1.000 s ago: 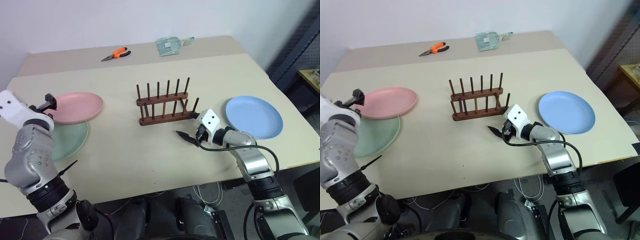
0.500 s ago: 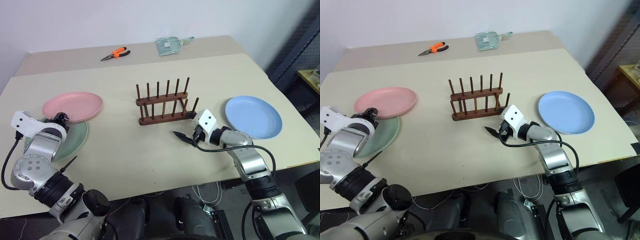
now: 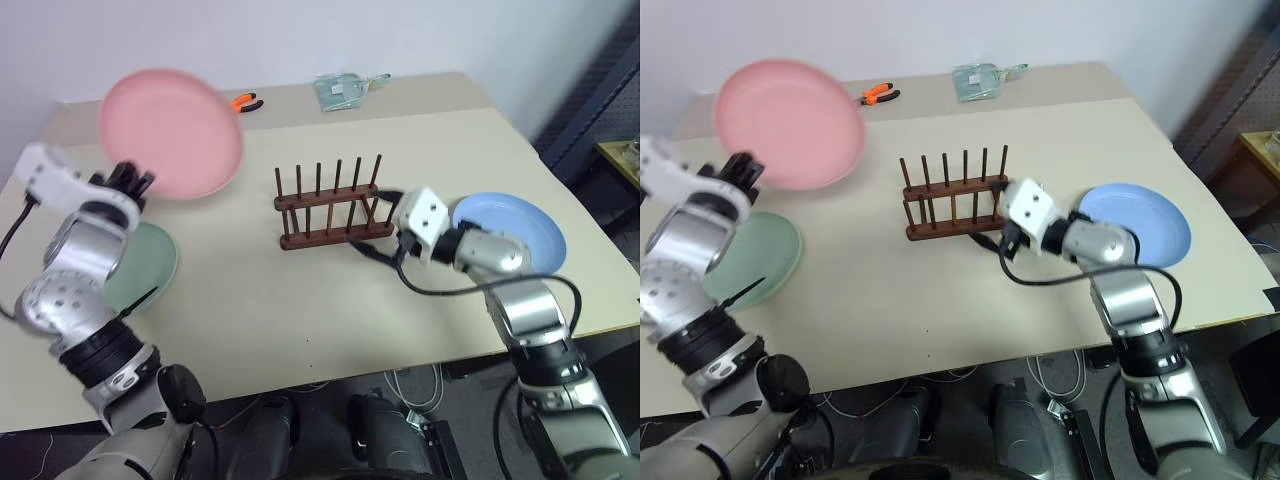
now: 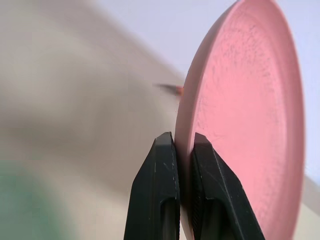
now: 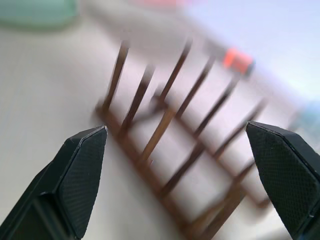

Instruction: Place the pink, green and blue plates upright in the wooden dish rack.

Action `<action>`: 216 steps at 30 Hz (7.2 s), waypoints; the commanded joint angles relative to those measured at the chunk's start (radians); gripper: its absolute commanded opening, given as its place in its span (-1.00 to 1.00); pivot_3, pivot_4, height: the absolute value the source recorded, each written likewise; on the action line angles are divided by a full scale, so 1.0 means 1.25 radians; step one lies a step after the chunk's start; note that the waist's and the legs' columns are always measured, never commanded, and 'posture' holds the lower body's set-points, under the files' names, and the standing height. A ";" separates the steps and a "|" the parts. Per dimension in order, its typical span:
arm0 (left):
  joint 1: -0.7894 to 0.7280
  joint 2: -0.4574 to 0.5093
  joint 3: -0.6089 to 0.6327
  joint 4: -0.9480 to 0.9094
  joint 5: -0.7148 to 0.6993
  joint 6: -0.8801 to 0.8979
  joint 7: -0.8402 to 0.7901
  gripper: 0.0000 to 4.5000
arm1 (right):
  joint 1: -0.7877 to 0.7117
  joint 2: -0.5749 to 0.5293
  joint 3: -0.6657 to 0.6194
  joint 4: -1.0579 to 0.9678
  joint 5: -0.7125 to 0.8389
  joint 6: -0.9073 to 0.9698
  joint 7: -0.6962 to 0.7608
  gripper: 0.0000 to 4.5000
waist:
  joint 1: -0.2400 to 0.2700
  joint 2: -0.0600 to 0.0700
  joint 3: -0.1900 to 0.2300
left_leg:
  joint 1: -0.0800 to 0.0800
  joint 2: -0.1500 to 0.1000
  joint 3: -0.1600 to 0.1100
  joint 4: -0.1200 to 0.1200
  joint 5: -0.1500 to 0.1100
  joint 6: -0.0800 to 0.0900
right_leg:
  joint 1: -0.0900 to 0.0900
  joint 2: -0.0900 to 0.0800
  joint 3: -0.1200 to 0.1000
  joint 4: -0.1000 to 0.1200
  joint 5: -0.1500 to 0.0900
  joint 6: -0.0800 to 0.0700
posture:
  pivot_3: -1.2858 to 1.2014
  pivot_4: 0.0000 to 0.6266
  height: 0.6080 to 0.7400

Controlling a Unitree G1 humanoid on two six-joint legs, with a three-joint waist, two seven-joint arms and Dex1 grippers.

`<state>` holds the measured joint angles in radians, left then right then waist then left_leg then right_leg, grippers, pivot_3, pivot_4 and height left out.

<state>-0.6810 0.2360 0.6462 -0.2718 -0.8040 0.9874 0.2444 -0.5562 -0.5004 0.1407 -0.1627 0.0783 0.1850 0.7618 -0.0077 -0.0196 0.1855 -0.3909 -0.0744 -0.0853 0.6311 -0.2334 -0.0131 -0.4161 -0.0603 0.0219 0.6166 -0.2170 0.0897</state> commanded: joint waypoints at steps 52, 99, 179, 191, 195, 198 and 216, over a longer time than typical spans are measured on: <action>0.288 0.211 -0.498 -0.199 0.139 -0.260 -0.558 0.98 | -0.053 0.118 -0.299 -0.085 0.521 0.359 -0.198 -1.00 | -0.006 0.003 0.001 | -0.004 0.001 0.001 -0.003 0.000 0.001 | -0.007 -0.002 0.003 0.001 -0.001 -0.004 | 0.03 -0.52 1.00; 0.396 0.193 -0.093 -0.039 0.315 -0.262 -0.247 1.00 | -0.045 -0.045 0.085 -0.139 0.113 0.081 -0.009 0.90 | -0.003 0.002 0.001 | -0.006 0.002 0.001 -0.001 0.000 0.001 | -0.008 -0.002 0.001 0.001 0.001 -0.002 | 0.03 -0.52 1.00; -0.054 0.163 -0.151 -0.115 0.164 -0.234 -0.098 -0.15 | -0.135 0.129 0.123 0.165 -0.269 -0.317 -0.180 -1.00 | -0.008 -0.006 0.000 | -0.004 0.001 0.001 -0.002 0.005 -0.007 | -0.009 0.002 0.002 0.003 0.001 -0.002 | 0.03 -0.52 1.00; 0.413 0.274 -0.299 -0.154 0.273 -0.375 -0.433 -0.15 | -0.037 0.223 -0.042 -0.092 0.227 0.092 -0.121 -1.00 | -0.002 -0.005 0.000 | -0.004 0.001 0.000 -0.002 0.001 -0.001 | -0.008 -0.001 0.001 0.004 0.001 -0.004 | 0.03 -0.52 1.00; 0.473 0.251 -0.340 -0.184 0.250 -0.385 -0.492 -0.15 | -0.028 0.246 -0.071 -0.121 0.306 0.188 -0.156 -1.00 | -0.003 -0.004 0.000 | -0.004 0.002 0.000 -0.003 0.001 -0.001 | -0.008 -0.002 0.002 0.003 0.000 -0.005 | 0.03 -0.52 1.00; 0.514 0.237 -0.367 -0.204 0.236 -0.384 -0.536 -0.15 | -0.035 0.262 -0.100 -0.119 0.354 0.242 -0.188 -1.00 | -0.005 -0.004 0.001 | -0.004 0.002 0.000 -0.004 0.001 -0.001 | -0.009 -0.002 0.002 0.003 0.000 -0.005 | 0.03 -0.52 1.00; 0.524 0.218 -0.414 -0.229 0.264 -0.366 -0.545 -0.13 | -0.062 0.262 -0.138 -0.019 0.414 0.362 -0.255 -0.33 | -0.004 -0.004 0.001 | -0.004 0.002 0.001 -0.003 0.001 -0.001 | -0.009 -0.001 0.002 0.003 0.000 -0.005 | 0.03 -0.52 1.00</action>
<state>-0.0146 0.5096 0.1298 -0.5141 -0.4778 0.5362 -0.4345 -0.6115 -0.1730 -0.0319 -0.1764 0.6017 0.6573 0.4411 -0.0132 -0.0245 0.1864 -0.3956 -0.0721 -0.0842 0.6266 -0.2319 -0.0146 -0.4268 -0.0620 0.0239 0.6207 -0.2169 0.0834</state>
